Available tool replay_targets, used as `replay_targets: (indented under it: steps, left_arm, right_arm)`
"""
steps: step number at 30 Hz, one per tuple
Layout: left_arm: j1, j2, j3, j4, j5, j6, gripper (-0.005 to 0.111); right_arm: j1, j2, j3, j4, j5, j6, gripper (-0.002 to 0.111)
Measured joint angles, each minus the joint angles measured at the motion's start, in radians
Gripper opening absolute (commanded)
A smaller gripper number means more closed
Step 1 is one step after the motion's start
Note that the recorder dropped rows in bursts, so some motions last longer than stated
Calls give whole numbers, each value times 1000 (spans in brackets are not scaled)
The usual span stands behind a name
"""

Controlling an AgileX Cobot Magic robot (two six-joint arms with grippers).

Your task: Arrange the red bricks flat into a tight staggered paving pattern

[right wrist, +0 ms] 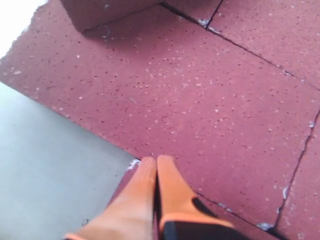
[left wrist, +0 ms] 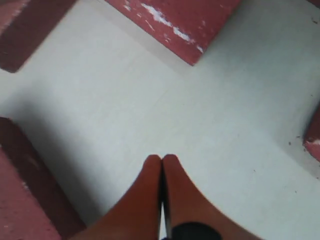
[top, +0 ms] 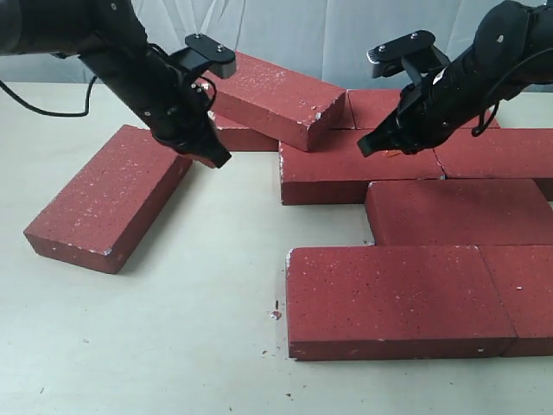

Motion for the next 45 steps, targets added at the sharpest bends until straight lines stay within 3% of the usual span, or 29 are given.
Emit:
replay_targets:
  steps: [3, 8, 12, 17, 23, 28, 36, 40, 45]
  left_arm:
    - [35, -17, 0, 10, -47, -4, 0]
    - [148, -24, 0, 69, -168, -81, 0]
    - [245, 3, -45, 120, -235, -163, 0]
    - [311, 113, -183, 156, -174, -208, 0]
    - [334, 284, -444, 179, -30, -259, 0]
    - [334, 400, -614, 129, -8, -265, 0]
    - [332, 580, -879, 99, 43, -265, 0]
    - [332, 679, -1028, -38, 64, -265, 0]
    - [330, 750, -1086, -139, 60, -265, 0]
  right_arm:
    - [23, 0, 0, 81, 5, -80, -1]
    - [72, 0, 0, 217, -13, -270, -1]
    - [76, 0, 0, 239, -120, -265, -1]
    - [76, 21, -61, 228, -171, -200, -1]
    - [76, 133, -267, -14, -5, 75, -1]
    - [76, 240, -426, -217, 131, 271, -1]
    - [76, 383, -599, -250, 235, 302, -1]
    - [76, 419, -624, -250, 251, 304, -1]
    - [76, 419, -624, -250, 251, 304, -1]
